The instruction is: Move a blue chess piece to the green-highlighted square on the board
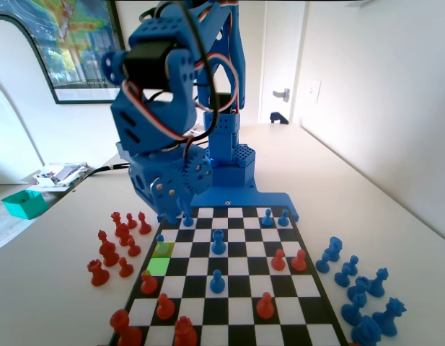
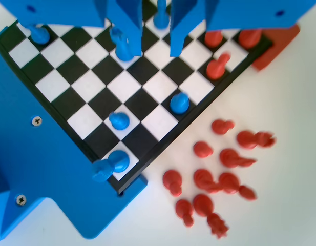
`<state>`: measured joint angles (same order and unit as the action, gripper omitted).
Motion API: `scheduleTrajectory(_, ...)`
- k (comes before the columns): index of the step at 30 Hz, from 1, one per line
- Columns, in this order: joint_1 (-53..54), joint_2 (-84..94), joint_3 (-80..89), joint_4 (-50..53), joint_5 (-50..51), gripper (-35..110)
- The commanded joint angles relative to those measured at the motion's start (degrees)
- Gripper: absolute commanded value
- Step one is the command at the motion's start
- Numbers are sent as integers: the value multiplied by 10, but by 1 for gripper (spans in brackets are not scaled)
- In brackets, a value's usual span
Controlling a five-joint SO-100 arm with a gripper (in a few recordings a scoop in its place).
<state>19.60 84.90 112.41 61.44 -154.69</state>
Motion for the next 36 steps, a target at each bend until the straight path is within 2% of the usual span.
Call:
scheduleTrajectory(1, 24, 6, -33, 4, -14, 12)
scheduleTrajectory(15, 55, -89, -160, 47, -5, 12)
scheduleTrajectory(36, 63, -92, -74, -45, -29, 12)
